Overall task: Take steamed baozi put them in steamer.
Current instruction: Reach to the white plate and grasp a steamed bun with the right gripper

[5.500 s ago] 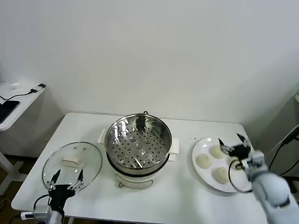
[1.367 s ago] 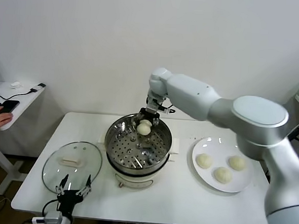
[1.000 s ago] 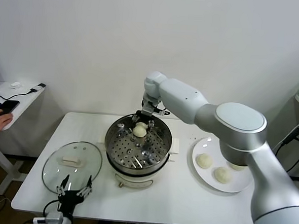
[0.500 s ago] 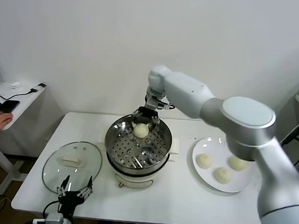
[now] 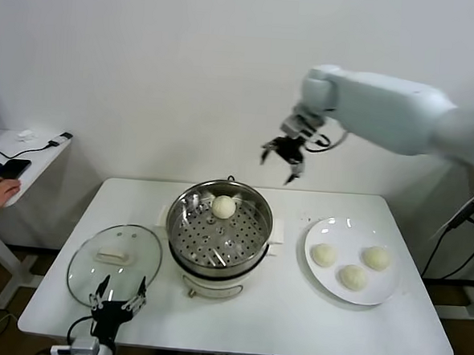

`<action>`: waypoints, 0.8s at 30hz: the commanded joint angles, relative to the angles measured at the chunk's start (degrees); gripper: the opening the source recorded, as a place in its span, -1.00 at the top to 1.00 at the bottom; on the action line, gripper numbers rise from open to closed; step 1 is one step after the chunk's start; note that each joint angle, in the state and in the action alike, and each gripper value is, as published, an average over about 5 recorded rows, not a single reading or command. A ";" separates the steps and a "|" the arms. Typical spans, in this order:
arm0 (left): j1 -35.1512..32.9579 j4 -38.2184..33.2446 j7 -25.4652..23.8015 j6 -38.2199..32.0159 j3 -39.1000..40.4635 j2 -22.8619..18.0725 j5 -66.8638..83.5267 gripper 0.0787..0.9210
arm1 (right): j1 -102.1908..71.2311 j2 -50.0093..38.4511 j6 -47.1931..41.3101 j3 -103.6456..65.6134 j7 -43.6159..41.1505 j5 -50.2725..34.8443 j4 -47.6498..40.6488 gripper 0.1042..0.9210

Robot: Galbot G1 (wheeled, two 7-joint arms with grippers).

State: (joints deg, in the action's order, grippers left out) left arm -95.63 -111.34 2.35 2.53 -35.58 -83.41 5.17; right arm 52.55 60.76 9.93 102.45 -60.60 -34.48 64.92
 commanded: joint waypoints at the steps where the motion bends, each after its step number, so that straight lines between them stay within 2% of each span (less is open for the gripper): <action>1: 0.00 -0.04 0.00 0.01 -0.16 -0.03 0.13 -0.77 | 5.73 -14.10 -19.85 11.47 2.60 -8.33 15.46 -0.76; 5: 0.04 -0.34 -0.01 0.16 -0.49 -0.36 0.34 -0.77 | -0.79 -17.27 -22.90 9.22 4.71 -5.88 15.46 -0.76; 9: -0.03 -0.56 -0.06 0.28 -0.57 -0.52 0.36 -0.77 | -8.55 -18.01 -24.91 3.61 7.40 -2.34 11.84 -0.76; 17: -0.64 -0.11 -0.11 0.13 -0.61 -0.69 -0.02 -0.77 | -23.50 -14.40 -25.85 -7.14 8.60 2.46 2.30 -0.76; 24: -1.13 0.36 -0.05 -0.22 -0.68 -0.76 -0.24 -0.77 | -30.66 -11.51 -26.10 -13.74 9.84 6.02 -2.58 -0.76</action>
State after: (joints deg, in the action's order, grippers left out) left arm -96.65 -111.06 2.28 2.35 -36.26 -84.12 4.98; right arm 30.27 49.43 -13.50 94.18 -51.92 -30.71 65.58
